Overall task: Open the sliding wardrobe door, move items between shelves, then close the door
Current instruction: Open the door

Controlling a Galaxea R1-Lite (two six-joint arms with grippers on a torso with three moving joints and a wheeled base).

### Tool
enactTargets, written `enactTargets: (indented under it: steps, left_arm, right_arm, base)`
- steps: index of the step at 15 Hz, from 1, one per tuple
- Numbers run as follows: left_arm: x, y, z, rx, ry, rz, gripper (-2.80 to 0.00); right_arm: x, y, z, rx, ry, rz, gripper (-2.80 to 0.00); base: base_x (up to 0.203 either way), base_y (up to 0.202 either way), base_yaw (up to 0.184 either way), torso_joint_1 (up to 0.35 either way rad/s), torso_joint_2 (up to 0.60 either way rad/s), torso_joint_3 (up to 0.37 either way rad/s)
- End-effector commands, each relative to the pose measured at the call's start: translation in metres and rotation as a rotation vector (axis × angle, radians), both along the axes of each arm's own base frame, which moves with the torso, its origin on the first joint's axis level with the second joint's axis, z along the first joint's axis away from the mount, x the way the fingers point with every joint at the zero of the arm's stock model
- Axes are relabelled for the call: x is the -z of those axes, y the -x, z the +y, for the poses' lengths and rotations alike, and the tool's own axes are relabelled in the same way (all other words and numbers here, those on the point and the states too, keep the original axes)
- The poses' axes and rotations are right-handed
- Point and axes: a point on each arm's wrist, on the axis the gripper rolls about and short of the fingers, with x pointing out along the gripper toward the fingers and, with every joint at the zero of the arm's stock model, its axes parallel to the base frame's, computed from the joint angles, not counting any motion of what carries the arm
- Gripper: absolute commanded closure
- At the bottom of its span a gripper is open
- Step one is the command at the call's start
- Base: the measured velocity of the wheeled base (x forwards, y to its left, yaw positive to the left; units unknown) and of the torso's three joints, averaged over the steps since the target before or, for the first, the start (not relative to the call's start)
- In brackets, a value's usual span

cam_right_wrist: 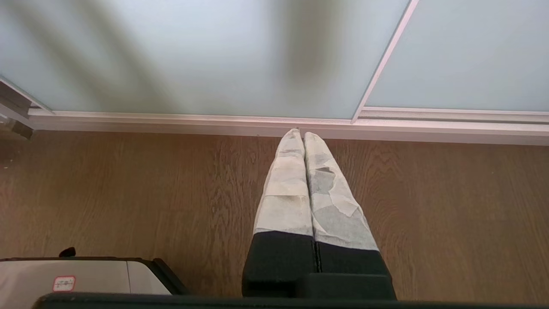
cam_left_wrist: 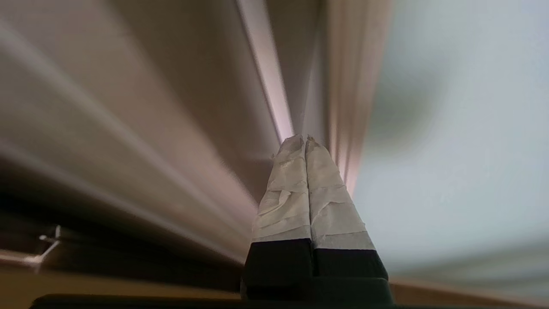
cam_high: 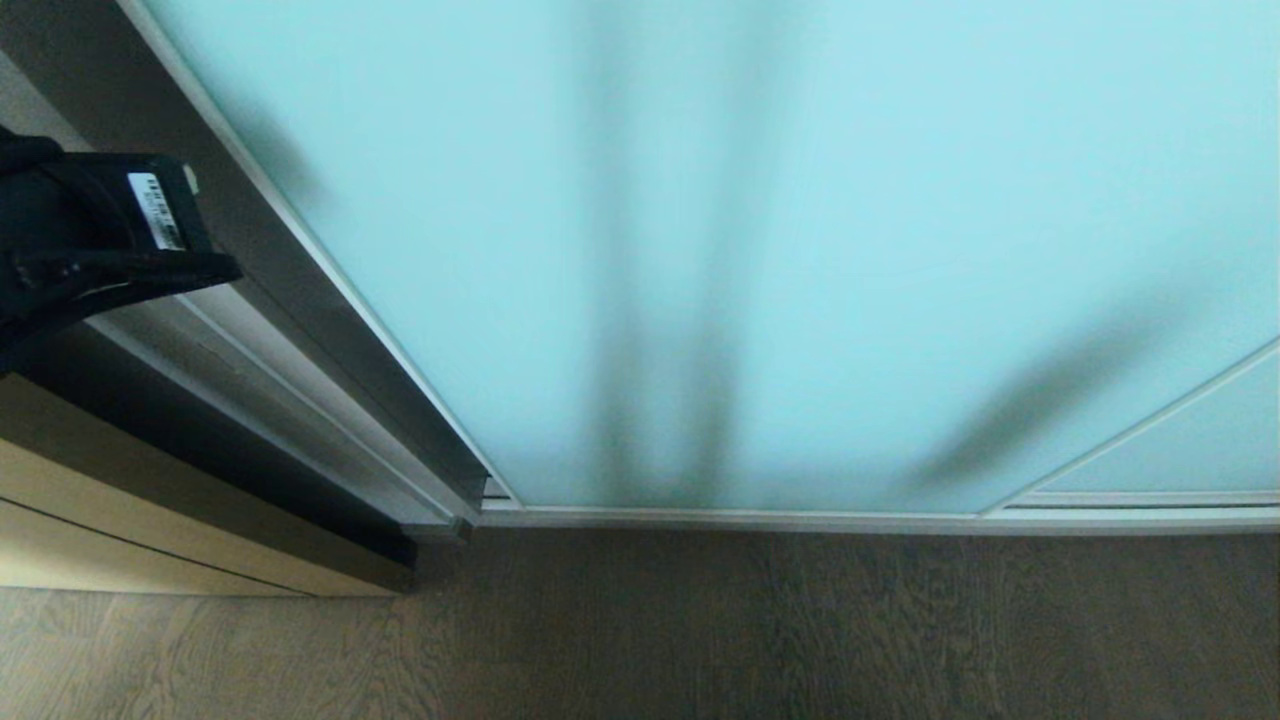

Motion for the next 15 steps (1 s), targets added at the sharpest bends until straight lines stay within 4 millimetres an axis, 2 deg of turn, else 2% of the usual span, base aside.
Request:
enactTargets:
  steps: [1, 3, 9, 15]
  left_arm:
    - [0.009, -0.024, -0.009, -0.004, -0.017, 0.021, 0.00]
    - [0.006, -0.033, -0.012, -0.002, -0.017, -0.003, 0.00]
    - [-0.001, -0.039, -0.012, -0.011, -0.037, -0.022, 0.00]
    - [0.008, -0.054, -0.018, -0.008, -0.051, 0.002, 0.00]
  right_arm:
    - [0.000, 0.000, 0.000, 0.000, 0.000, 0.000, 0.00]
    - [0.000, 0.000, 0.000, 0.000, 0.000, 0.001, 0.00]
    - [0.000, 0.000, 0.000, 0.000, 0.000, 0.001, 0.00]
    - [0.000, 0.000, 0.000, 0.000, 0.000, 0.001, 0.00]
  base:
    - [0.000, 0.000, 0.000, 0.000, 0.00, 0.000]
    - [0.000, 0.000, 0.000, 0.000, 0.00, 0.000]
    - [0.000, 0.000, 0.000, 0.000, 0.00, 0.000]
    - [0.000, 0.000, 0.000, 0.000, 0.00, 0.000]
